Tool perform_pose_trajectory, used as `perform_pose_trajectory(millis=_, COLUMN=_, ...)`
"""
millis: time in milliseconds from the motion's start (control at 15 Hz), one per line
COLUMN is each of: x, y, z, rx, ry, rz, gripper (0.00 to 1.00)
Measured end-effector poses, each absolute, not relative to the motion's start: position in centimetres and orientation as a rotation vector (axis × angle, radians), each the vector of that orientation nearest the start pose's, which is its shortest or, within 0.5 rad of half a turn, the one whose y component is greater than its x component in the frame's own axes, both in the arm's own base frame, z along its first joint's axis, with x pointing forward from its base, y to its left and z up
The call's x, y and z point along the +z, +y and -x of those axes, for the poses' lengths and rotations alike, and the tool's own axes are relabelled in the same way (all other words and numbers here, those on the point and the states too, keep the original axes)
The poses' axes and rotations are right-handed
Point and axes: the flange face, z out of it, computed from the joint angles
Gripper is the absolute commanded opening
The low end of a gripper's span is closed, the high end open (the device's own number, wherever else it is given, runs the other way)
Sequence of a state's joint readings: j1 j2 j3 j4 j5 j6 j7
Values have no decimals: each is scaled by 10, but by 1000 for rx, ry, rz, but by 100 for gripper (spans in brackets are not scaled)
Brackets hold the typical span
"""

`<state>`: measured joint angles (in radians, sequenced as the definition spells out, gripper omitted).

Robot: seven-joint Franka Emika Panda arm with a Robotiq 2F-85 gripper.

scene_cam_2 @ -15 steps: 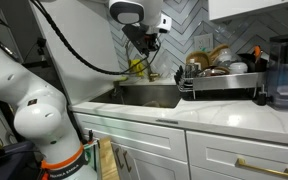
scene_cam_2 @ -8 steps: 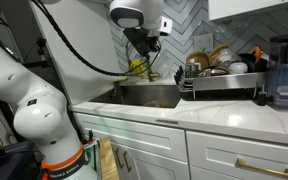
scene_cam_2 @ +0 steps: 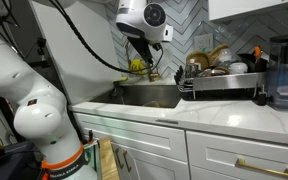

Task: Put the bowl on the edge of the dish rack

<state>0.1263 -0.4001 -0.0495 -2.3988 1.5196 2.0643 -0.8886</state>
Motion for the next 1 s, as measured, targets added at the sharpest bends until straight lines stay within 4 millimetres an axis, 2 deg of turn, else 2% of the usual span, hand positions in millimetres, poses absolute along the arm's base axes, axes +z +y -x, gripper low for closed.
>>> perform_pose_trajectory(millis=200, x=501, y=100, z=-455, rx=-645, ry=-164, rz=1765, gripper=7)
perform_pose_trajectory(millis=400, x=503, y=98, z=-457, rx=-652, ry=-161, rz=1769, gripper=7)
perform_pose_trajectory(millis=467, x=504, y=97, z=-457, rx=-656, ry=-161, rz=1769, gripper=2)
perform_pose_trajectory(millis=667, x=505, y=96, z=-458, rx=-670, ry=-161, rz=1763, gripper=2)
perform_pose_trajectory(millis=1000, x=488, y=116, z=-467, rx=-780, ry=-151, rz=1647, gripper=2)
